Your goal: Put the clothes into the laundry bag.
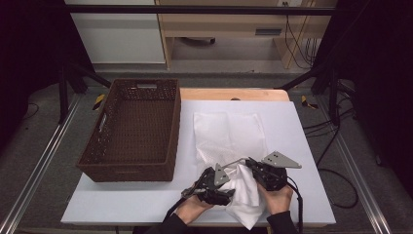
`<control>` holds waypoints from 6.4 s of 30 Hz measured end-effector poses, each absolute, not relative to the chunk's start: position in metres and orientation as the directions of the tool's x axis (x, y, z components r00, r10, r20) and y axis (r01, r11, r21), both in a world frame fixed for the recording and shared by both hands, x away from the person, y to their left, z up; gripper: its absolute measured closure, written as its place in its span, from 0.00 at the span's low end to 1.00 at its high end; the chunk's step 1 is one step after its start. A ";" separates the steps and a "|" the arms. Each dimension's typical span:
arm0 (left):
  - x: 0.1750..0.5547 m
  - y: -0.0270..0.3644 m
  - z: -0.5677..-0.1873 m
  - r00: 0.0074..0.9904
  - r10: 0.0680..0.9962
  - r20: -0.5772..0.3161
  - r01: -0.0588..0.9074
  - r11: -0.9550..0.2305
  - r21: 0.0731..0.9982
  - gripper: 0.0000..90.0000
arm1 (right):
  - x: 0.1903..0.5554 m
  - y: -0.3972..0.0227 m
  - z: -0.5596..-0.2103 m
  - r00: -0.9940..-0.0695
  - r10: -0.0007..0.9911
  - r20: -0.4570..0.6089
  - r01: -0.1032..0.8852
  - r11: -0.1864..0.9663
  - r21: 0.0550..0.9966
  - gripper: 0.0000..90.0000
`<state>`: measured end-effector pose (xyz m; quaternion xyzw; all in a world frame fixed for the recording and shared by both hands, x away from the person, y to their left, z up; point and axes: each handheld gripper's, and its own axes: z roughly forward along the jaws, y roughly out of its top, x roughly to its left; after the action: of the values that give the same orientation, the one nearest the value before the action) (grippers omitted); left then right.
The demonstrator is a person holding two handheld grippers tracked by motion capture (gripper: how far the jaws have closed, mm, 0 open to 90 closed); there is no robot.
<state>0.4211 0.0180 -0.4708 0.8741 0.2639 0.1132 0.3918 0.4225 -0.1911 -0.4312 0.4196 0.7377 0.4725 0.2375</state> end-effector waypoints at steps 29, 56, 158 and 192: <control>0.435 0.010 -0.447 0.805 0.591 0.053 0.325 -0.513 0.794 0.36 | 0.422 -0.193 -0.431 -0.534 0.843 0.061 0.399 0.188 0.898 0.98; 0.437 -0.024 -0.467 0.775 0.619 0.129 0.342 -0.582 0.738 0.91 | 0.423 -0.193 -0.431 -0.536 0.842 0.066 0.402 0.185 0.897 0.98; 0.402 0.098 -0.482 0.777 0.629 0.022 0.413 -0.536 0.736 0.97 | 0.451 -0.159 -0.469 -0.455 0.887 -0.080 0.509 0.333 0.794 0.95; 0.391 0.098 -0.477 0.797 0.603 0.028 0.395 -0.556 0.731 0.98 | 0.457 -0.143 -0.476 -0.464 0.882 -0.083 0.525 0.350 0.776 0.95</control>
<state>0.3912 0.0984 -0.4771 0.8711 0.2864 0.1388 0.3740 0.4565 -0.1428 -0.4757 0.4505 0.7809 0.3497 0.2549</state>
